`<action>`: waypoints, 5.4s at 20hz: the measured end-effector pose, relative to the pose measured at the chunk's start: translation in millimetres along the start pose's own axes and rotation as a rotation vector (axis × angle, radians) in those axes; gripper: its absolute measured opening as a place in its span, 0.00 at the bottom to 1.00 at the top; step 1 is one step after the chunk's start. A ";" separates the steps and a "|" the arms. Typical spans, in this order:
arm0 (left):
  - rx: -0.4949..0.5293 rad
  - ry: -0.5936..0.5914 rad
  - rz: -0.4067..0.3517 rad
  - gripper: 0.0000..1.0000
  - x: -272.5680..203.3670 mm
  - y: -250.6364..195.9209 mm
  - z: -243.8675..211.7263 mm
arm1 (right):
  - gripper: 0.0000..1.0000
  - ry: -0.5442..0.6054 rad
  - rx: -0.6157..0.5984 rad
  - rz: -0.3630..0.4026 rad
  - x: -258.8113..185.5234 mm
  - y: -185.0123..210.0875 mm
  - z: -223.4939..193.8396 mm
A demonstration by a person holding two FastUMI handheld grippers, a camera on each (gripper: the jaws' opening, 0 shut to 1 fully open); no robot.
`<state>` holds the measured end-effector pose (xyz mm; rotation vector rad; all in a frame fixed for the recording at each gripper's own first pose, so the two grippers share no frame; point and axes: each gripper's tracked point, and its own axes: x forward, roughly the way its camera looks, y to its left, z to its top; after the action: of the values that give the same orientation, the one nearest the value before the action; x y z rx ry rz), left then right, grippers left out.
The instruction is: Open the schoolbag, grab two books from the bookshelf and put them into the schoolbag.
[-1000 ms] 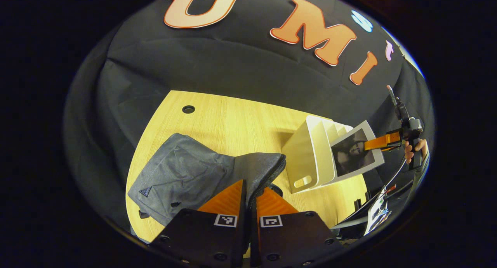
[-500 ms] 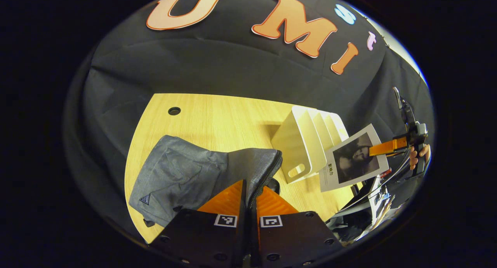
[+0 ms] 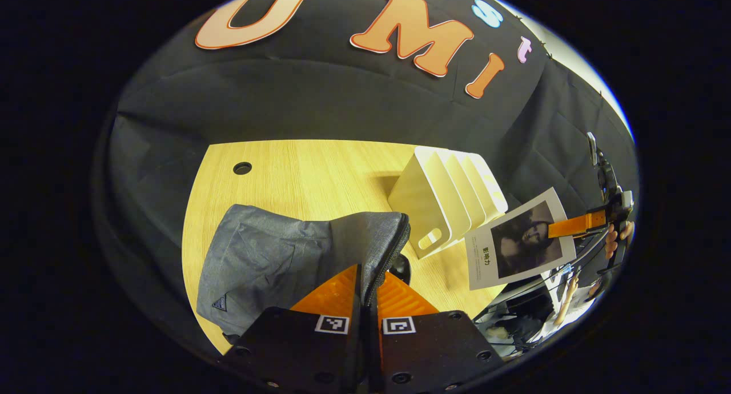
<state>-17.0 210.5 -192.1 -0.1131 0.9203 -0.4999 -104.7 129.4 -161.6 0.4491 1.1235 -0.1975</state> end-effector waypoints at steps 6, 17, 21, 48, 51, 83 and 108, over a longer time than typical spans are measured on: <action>0.034 0.005 -0.019 0.07 -5.7 -0.5 0.9 | 0.32 -0.004 0.061 0.100 -10.8 25.1 -26.3; 0.056 -0.025 0.011 0.07 -13.8 5.0 2.7 | 0.30 0.003 0.082 0.365 3.0 100.0 -43.1; 0.065 -0.041 0.020 0.08 -17.4 3.6 6.5 | 0.30 0.037 0.147 0.468 21.1 128.0 -55.2; 0.103 -0.090 -0.061 0.07 -12.2 -56.6 5.0 | 0.30 0.113 0.317 0.788 153.6 240.2 -112.6; 0.095 -0.089 -0.063 0.08 -8.0 -60.7 6.1 | 0.30 0.117 0.292 0.784 166.0 254.0 -117.2; -0.012 -0.297 0.206 0.97 24.5 -141.4 -1.3 | 0.97 -0.331 -0.372 0.307 85.4 66.6 54.8; -0.010 -0.888 0.421 0.96 -60.4 -277.8 102.9 | 0.97 -0.927 -0.550 0.425 -70.3 17.9 174.1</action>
<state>-67.9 -18.2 -1.0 -0.1295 0.0610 -0.0211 15.4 63.4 -32.0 0.0581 0.1303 0.2639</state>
